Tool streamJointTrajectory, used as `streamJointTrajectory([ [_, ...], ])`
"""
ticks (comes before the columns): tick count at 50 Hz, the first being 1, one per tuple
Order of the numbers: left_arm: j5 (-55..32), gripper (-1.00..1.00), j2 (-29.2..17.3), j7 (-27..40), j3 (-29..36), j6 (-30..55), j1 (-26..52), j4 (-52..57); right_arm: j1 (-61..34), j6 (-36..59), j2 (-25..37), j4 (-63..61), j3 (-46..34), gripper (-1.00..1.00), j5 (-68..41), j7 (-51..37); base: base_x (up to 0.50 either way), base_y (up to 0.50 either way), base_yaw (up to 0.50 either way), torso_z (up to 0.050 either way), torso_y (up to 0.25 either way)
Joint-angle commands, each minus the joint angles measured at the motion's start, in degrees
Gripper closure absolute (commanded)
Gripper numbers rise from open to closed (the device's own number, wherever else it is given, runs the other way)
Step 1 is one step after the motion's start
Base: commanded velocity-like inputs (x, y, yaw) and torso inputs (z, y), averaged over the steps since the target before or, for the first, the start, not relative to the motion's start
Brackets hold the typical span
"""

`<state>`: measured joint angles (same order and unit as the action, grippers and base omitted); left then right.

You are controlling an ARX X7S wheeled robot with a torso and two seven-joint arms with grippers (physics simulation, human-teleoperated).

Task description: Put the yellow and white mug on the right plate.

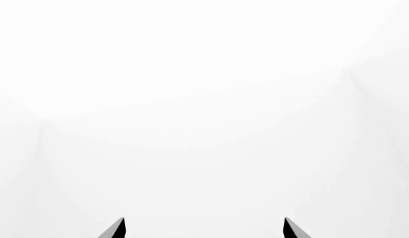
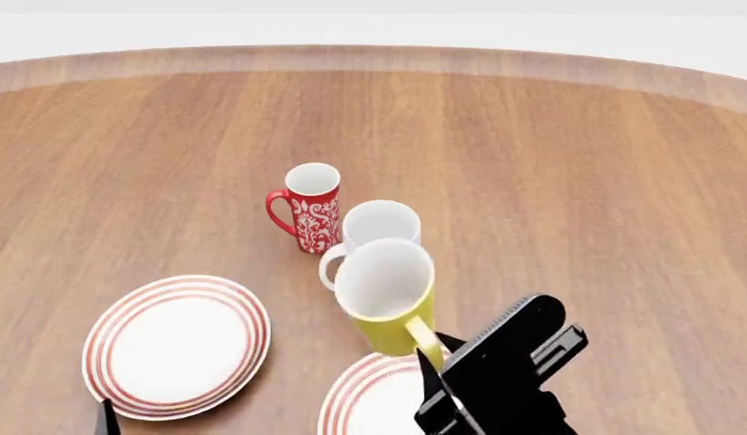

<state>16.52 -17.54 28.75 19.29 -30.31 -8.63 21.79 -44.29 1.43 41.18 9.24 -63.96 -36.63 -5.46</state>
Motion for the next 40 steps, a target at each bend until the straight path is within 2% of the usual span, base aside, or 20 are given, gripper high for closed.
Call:
streamJointTrajectory([
  [1, 0.8, -1.00, 1.0, -1.4, -1.0, 0.7, 0.1, 0.2, 0.4, 2.7, 2.3, -2.0, 1.2, 1.00, -0.3, 3.0, 0.00, 0.00, 0.00, 0.000, 0.000],
  [19, 0.5, -1.00, 0.8, -1.4, -0.6, 2.0, 0.5, 0.1, -3.0, 7.0, 4.6, 0.1, 0.1, 1.00, -4.7, 14.2, 0.00, 0.00, 0.00, 0.000, 0.000],
  [40, 0.9, -1.00, 0.4, -1.1, 0.3, 2.1, 0.8, -0.6, -2.8, 1.5, -2.7, 12.9, 1.7, 1.00, -5.8, 20.0, 0.00, 0.00, 0.00, 0.000, 0.000],
])
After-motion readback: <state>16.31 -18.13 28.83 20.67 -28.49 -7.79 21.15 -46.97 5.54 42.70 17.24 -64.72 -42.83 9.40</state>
